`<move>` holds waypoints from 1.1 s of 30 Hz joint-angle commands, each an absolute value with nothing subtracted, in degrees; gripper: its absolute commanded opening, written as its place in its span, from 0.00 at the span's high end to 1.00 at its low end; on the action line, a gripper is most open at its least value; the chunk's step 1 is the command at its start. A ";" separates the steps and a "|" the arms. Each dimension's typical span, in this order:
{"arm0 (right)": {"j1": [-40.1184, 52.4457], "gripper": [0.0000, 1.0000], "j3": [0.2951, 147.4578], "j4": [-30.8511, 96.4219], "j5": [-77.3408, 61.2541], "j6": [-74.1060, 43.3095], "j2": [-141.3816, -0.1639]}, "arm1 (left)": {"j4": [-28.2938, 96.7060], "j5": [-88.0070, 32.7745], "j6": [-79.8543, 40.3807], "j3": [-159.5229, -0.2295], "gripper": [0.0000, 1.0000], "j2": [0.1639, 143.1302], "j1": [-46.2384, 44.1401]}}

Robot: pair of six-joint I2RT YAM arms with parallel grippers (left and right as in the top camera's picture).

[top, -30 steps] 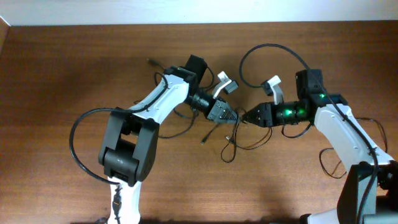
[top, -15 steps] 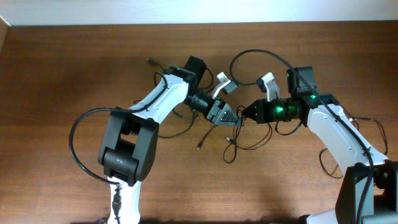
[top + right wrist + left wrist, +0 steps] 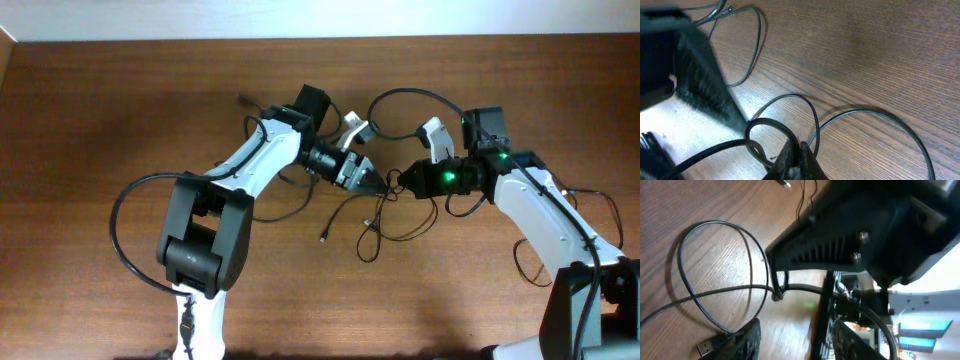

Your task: Untangle cables

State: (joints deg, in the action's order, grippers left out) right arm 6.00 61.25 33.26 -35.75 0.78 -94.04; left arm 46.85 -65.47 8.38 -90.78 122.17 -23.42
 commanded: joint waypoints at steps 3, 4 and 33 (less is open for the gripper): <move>6.04 0.96 61.01 33.17 -33.95 1.67 -94.24 | 35.79 -65.10 -18.65 -90.96 0.44 122.13 -22.70; 6.04 0.96 61.01 33.19 -33.76 1.69 -94.24 | 33.36 -65.10 -21.30 -90.96 0.43 122.13 -22.70; 6.50 0.81 59.88 32.05 -32.29 1.69 -94.24 | 44.25 -72.29 -26.87 -90.96 1.00 122.13 -24.99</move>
